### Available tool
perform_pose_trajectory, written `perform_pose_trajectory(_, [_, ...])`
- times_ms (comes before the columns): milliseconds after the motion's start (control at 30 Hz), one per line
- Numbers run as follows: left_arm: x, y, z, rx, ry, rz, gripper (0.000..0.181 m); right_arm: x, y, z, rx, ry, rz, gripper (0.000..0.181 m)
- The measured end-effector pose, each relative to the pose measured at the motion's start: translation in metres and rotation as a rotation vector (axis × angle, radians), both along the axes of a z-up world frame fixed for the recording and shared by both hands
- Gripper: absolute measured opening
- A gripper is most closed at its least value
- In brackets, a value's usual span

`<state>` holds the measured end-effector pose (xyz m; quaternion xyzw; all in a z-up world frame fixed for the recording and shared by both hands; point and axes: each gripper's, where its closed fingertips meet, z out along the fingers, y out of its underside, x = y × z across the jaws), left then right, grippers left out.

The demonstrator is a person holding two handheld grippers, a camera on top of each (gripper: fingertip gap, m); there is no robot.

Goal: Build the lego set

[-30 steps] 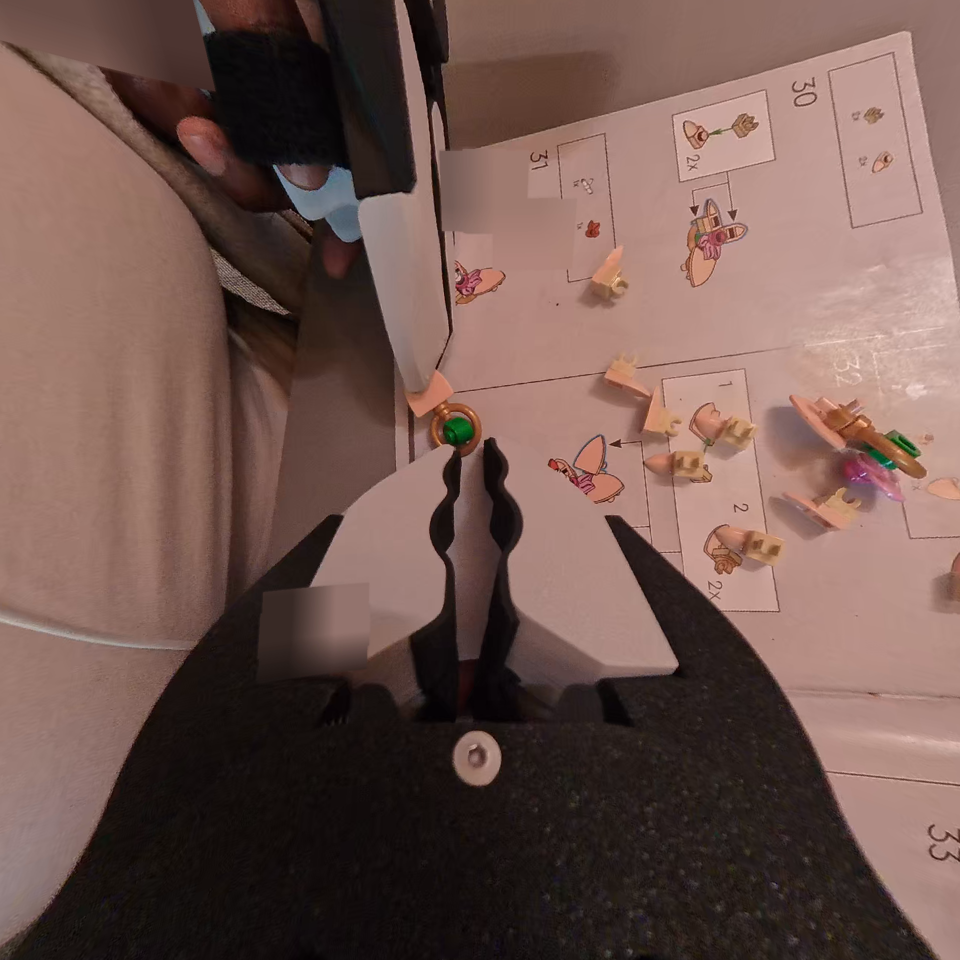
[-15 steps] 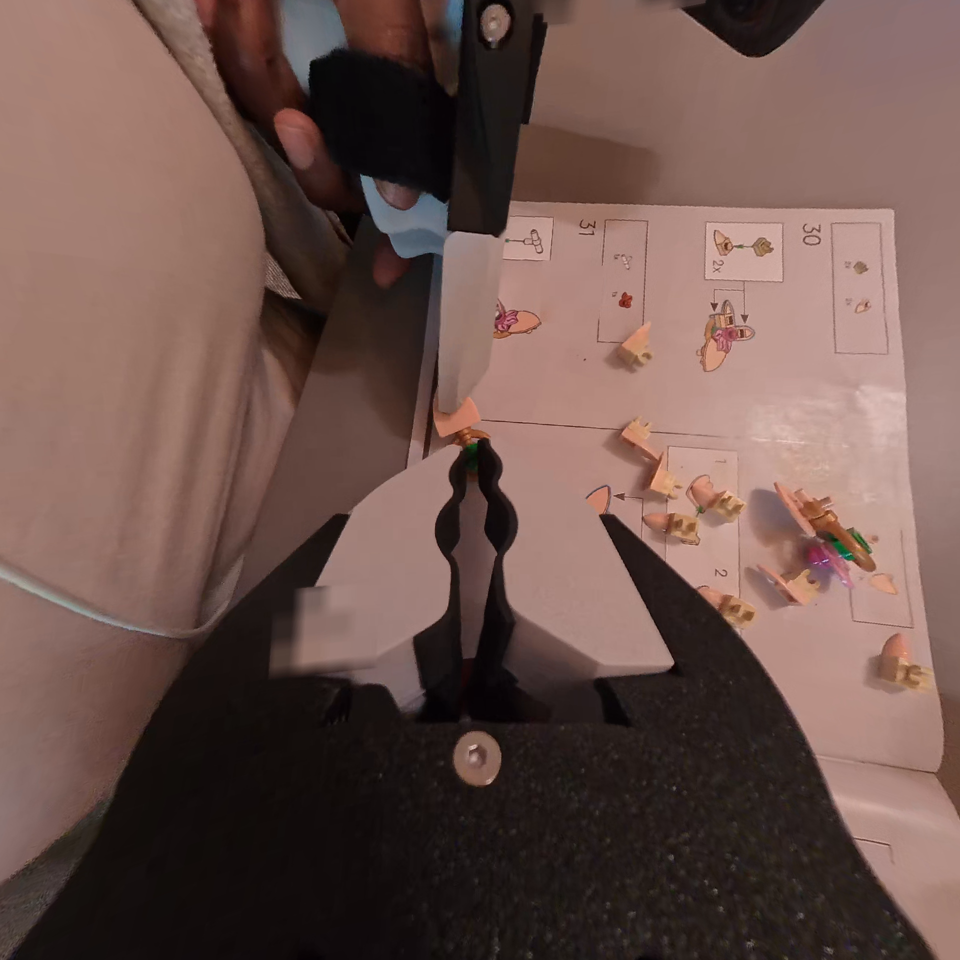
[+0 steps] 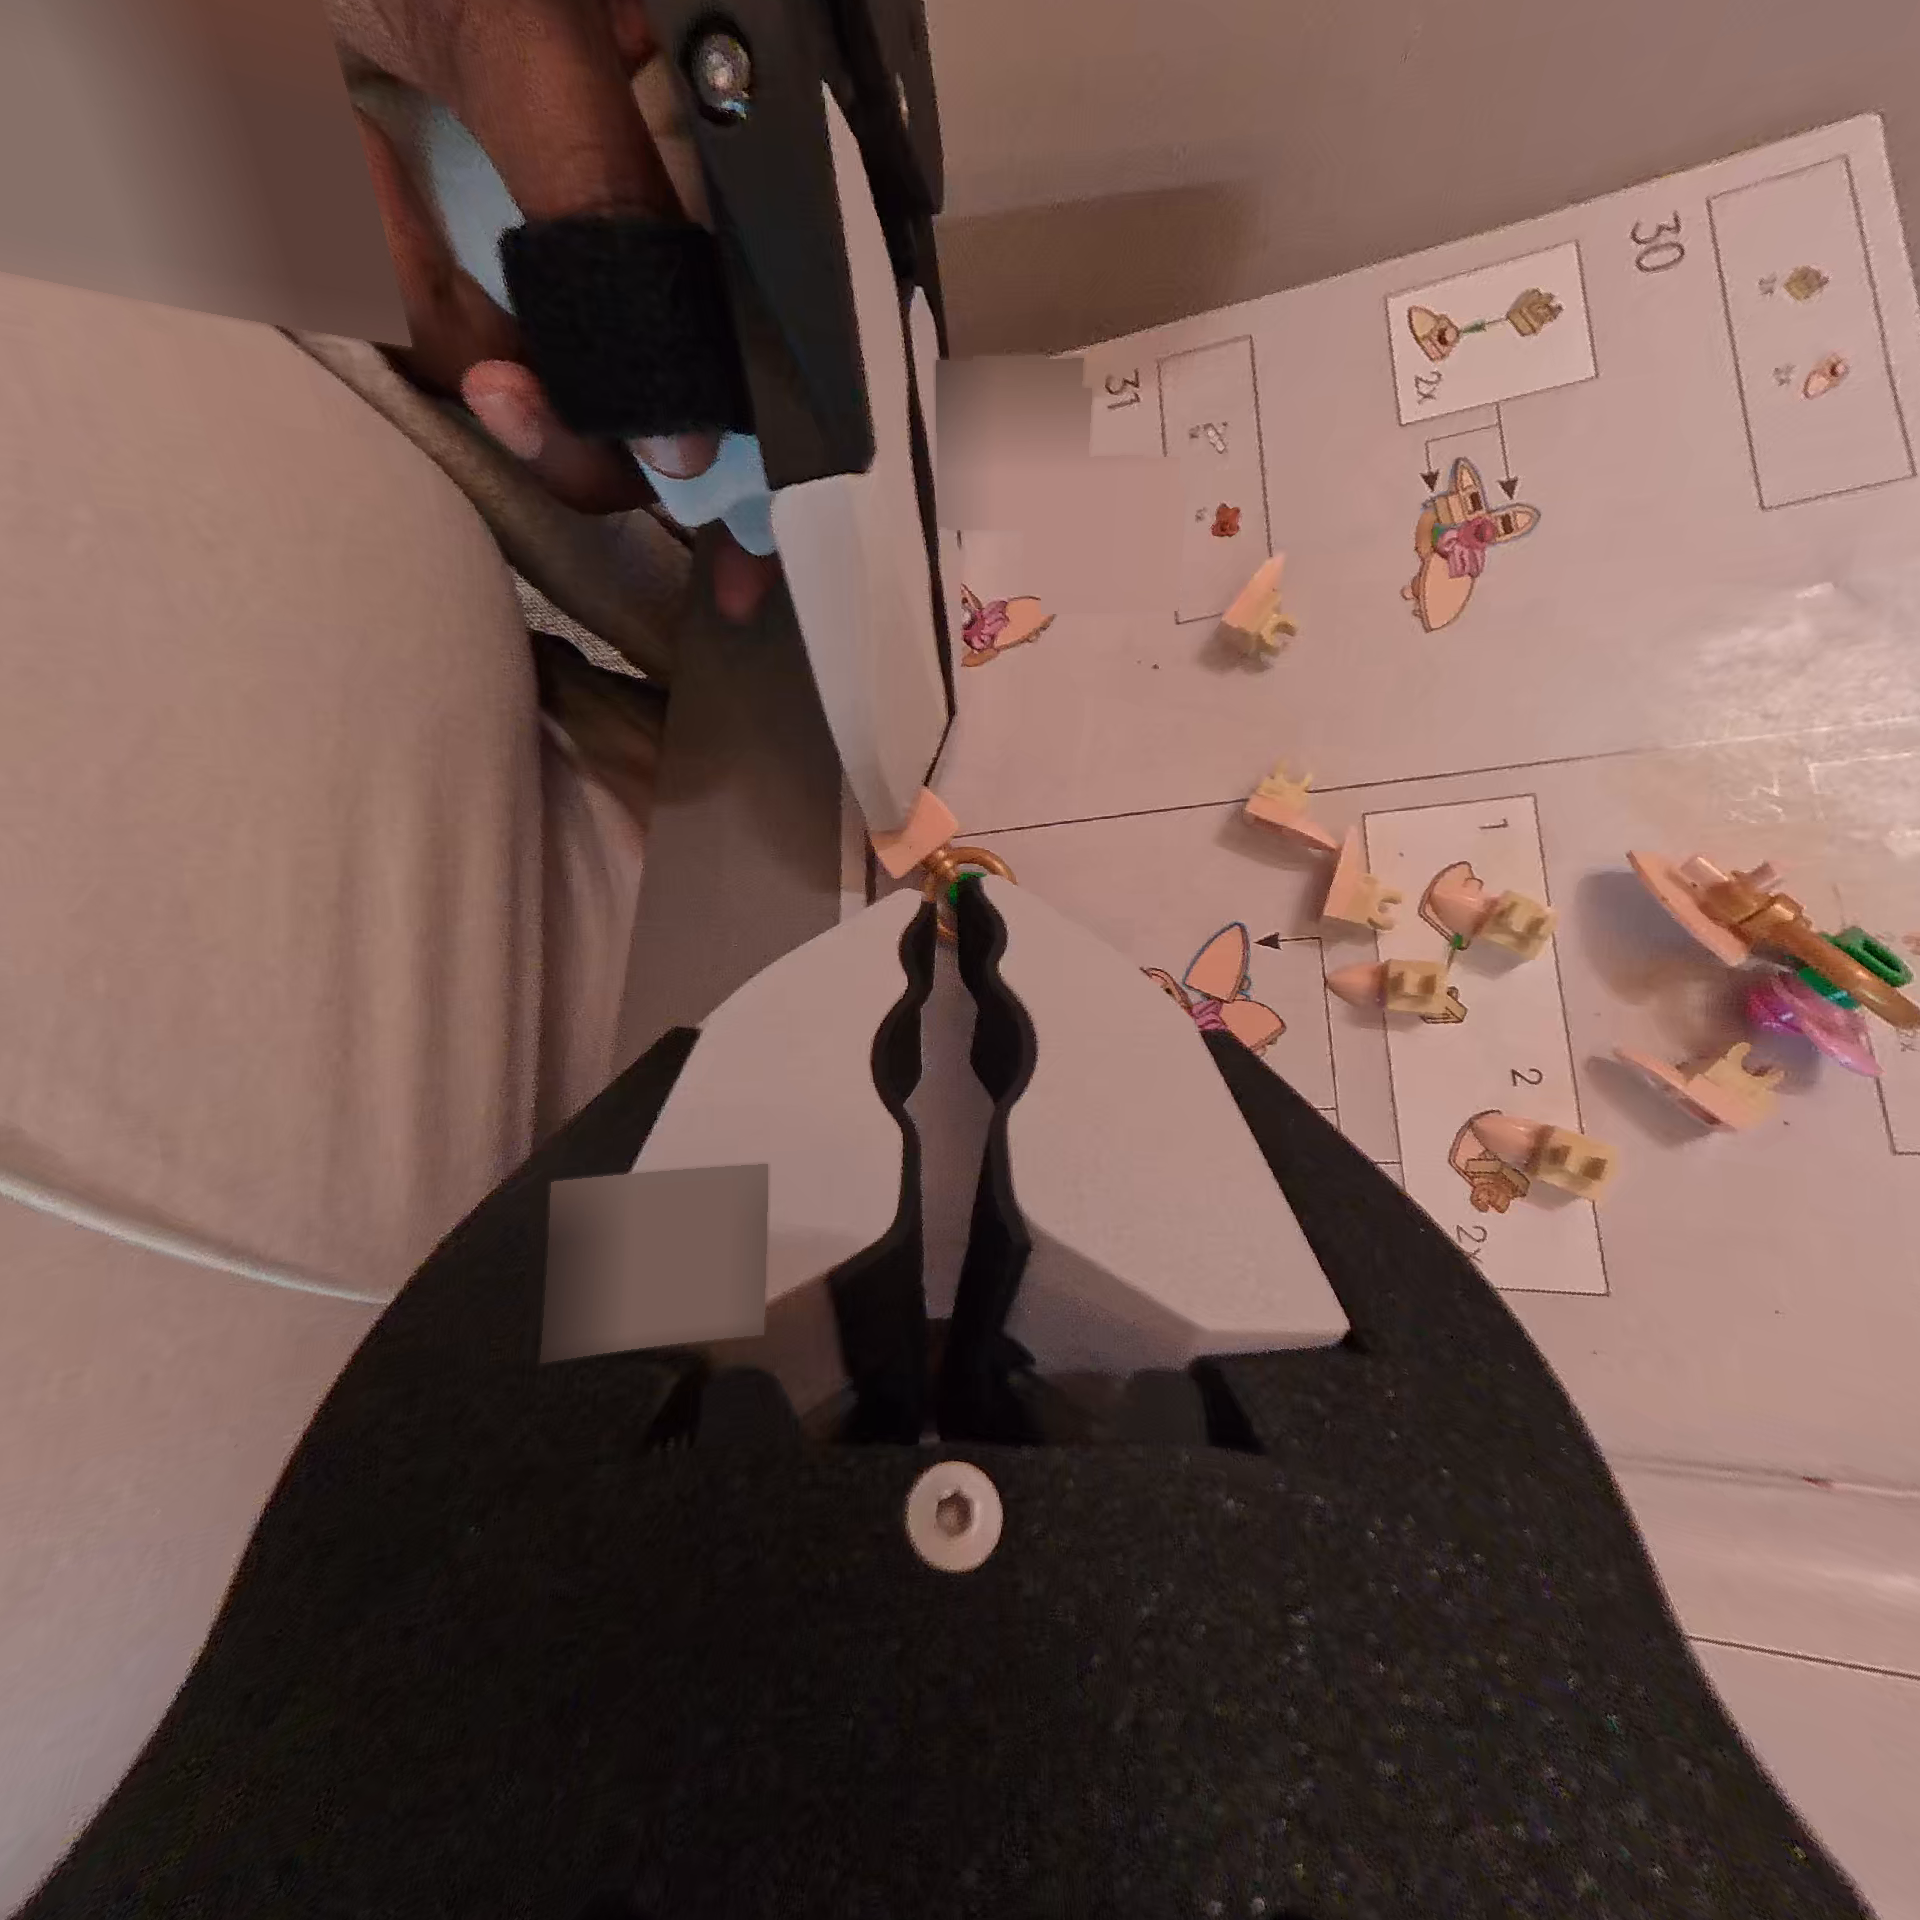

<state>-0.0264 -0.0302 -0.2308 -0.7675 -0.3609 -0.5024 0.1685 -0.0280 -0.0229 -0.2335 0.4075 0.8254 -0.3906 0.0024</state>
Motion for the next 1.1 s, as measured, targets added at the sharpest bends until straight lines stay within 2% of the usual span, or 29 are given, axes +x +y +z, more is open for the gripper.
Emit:
perform_pose_trajectory(133, [-0.001, 0.000, 0.000, 0.002, 0.001, 0.001, 0.005, 0.001, 0.003, 0.008, 0.007, 0.084, 0.085, 0.003])
perform_pose_trajectory(300, [0.000, 0.000, 0.000, -0.002, -0.003, 0.010, 0.005, -0.005, 0.009, 0.008, 0.178, 0.294, 0.286, 0.004])
perform_pose_trajectory(567, [0.002, -0.001, 0.001, 0.004, -0.012, 0.048, 0.005, -0.006, 0.008, -0.003, 0.254, 0.364, 0.486, 0.004])
perform_pose_trajectory(967, [0.001, 0.000, 0.001, 0.018, -0.003, 0.066, 0.005, 0.012, -0.006, -0.005, 0.155, 0.270, 0.420, 0.004])
perform_pose_trajectory(1100, [0.002, -0.002, 0.001, 0.016, -0.003, 0.067, 0.005, 0.010, -0.001, -0.003, 0.134, 0.224, 0.339, 0.006])
